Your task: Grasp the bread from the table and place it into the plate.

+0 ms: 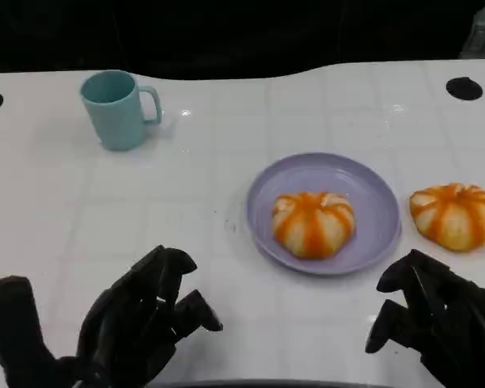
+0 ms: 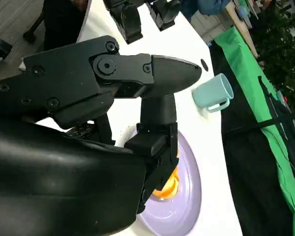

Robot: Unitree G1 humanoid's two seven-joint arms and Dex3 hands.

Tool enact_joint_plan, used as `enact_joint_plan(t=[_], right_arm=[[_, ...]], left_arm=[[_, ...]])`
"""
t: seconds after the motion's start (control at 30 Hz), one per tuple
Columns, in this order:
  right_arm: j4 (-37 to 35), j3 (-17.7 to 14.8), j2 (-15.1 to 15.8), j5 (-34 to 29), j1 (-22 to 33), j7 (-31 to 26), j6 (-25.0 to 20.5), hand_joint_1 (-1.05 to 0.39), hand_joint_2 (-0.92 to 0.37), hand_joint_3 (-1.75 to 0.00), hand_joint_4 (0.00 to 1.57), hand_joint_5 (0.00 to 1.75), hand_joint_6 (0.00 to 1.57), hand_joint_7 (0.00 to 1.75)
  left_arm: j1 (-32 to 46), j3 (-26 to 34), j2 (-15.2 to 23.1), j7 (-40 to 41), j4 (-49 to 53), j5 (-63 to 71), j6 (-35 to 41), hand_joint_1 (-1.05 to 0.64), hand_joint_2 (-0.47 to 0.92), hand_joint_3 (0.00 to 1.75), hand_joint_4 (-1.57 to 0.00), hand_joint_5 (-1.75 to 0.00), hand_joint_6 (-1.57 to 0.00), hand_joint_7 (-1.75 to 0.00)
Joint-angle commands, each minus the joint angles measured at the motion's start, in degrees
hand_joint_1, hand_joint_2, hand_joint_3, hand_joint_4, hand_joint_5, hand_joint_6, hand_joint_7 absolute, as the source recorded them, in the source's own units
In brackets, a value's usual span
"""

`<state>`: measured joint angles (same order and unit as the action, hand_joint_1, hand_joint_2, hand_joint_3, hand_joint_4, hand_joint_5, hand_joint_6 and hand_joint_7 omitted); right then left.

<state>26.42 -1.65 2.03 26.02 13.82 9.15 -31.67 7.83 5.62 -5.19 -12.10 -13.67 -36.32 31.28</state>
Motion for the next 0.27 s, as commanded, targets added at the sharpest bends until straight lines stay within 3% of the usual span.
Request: enact_joint_plan(t=[0.03, 0.27], right_arm=[[-0.22, -0.80, 0.62, 0.12, -0.16, 0.14, 0.55, -0.42, -0.92, -0.44, 0.63, 1.75, 0.51, 1.58], [-0.36, -0.67, 0.92, -0.22, -0.18, 0.41, 0.85, -0.42, -0.92, -0.44, 0.63, 1.75, 0.51, 1.57]], left_arm=[[-0.89, -0.03, 0.91, -0.93, 0.88, 0.44, -1.29, -0.57, 0.92, 0.48, -0.78, -1.75, -0.54, -1.66], [-1.06, -0.27, 1.17, -1.19, 1.28, 0.46, -1.88, -0.58, 0.92, 0.48, -0.79, -1.75, -0.54, -1.69]])
